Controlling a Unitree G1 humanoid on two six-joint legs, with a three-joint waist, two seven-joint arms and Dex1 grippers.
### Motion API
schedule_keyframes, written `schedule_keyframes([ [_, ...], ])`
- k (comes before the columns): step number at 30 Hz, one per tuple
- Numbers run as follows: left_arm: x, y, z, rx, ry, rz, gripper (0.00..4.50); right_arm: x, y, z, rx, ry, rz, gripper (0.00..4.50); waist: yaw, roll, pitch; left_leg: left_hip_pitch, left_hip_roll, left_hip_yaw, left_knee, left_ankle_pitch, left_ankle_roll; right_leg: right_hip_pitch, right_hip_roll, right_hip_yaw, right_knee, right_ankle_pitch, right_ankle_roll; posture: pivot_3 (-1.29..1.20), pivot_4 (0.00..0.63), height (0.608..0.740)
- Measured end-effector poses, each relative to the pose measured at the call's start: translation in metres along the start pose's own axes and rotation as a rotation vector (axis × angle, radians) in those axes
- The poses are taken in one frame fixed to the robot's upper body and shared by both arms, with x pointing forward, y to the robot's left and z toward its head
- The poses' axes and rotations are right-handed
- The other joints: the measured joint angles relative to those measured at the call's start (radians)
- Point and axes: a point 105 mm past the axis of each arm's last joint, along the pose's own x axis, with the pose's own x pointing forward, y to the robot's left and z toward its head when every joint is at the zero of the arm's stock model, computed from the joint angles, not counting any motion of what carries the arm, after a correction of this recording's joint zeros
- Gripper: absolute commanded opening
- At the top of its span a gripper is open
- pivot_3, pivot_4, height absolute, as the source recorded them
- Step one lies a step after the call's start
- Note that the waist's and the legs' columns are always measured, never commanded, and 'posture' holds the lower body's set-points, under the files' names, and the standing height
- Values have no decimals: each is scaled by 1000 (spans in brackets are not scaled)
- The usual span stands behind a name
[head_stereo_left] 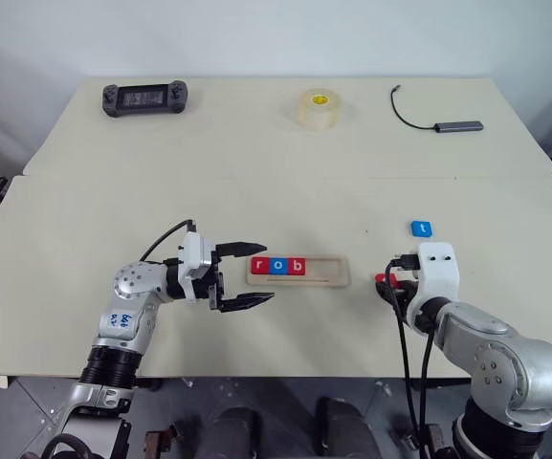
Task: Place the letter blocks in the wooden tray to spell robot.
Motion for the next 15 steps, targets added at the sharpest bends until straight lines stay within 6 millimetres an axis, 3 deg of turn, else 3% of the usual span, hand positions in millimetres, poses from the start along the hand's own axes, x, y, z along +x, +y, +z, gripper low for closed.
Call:
schedule_keyframes([
  [4,-1,0,0,-2,3,3,4500,-1,-5,8,-58,7,36,4150,2,0,0,0,-1,0,0,0,0,0,0,0,0,0,0,0,150,740],
  [11,-8,2,-3,-9,11,45,4500,-12,-33,34,-422,-11,195,4150,2,-1,0,-1,0,1,-1,-1,1,1,0,0,-4,0,0,0,150,740],
  [15,-9,3,-2,0,11,60,4500,-8,-36,34,-669,-7,389,4150,2,-2,1,0,0,2,0,-1,2,2,0,0,-5,0,0,0,150,740],
])
